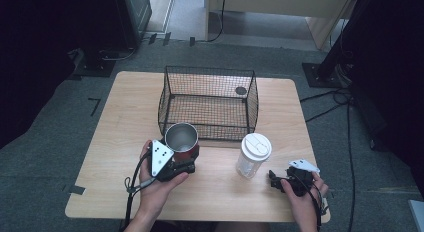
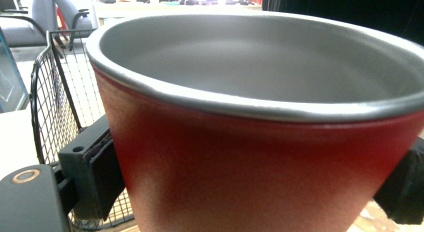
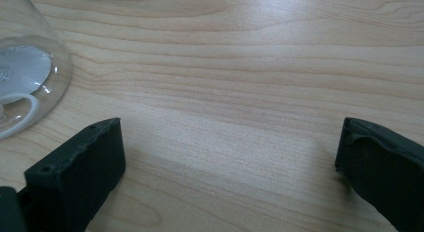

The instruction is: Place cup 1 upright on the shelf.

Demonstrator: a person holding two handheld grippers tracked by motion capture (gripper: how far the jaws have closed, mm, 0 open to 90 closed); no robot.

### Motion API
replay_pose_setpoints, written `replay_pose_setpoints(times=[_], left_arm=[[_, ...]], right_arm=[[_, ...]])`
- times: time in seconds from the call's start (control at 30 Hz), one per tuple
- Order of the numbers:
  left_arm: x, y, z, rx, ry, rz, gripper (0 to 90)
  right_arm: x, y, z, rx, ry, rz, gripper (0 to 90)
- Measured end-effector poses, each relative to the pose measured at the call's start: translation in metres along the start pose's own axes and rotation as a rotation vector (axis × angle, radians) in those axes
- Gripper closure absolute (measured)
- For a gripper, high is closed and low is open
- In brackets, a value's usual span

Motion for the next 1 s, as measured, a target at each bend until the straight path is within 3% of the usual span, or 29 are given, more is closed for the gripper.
replay_pose_setpoints(times=[0.1,0.2,0.37,0.5,0.7,1.0], left_arm=[[0.005,0.0,0.002,-0.012,0.024,0.022,8.1],[0.009,0.0,0.003,-0.037,0.038,0.009,8.1],[0.015,-0.003,0.007,-0.035,0.056,0.001,8.1],[0.025,-0.004,0.011,-0.06,0.117,0.013,8.0],[0.036,-0.008,0.018,-0.034,0.123,0.028,8.1],[0.052,-0.014,0.032,-0.031,0.167,-0.016,8.1]], right_arm=[[0.0,0.0,0.0,-0.001,0.0,0.0,0.0],[0.0,0.0,0.0,0.0,0.0,0.0,0.0],[0.0,0.0,0.0,-0.001,0.0,0.0,0.0],[0.0,0.0,0.0,0.0,0.0,0.0,0.0],[0.0,0.0,0.0,0.0,0.001,0.002,0.0],[0.0,0.0,0.0,0.0,0.001,0.002,0.0]])
Point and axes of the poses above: each handheld gripper's, and its own axes: z roughly forward along the jaws, x roughly out of its top, y roughly to its right, the point moved 5 cm from there along z, roughly forward along the jaws, and after that the axes turned 4 degrees about -y, right-handed, at the moved point
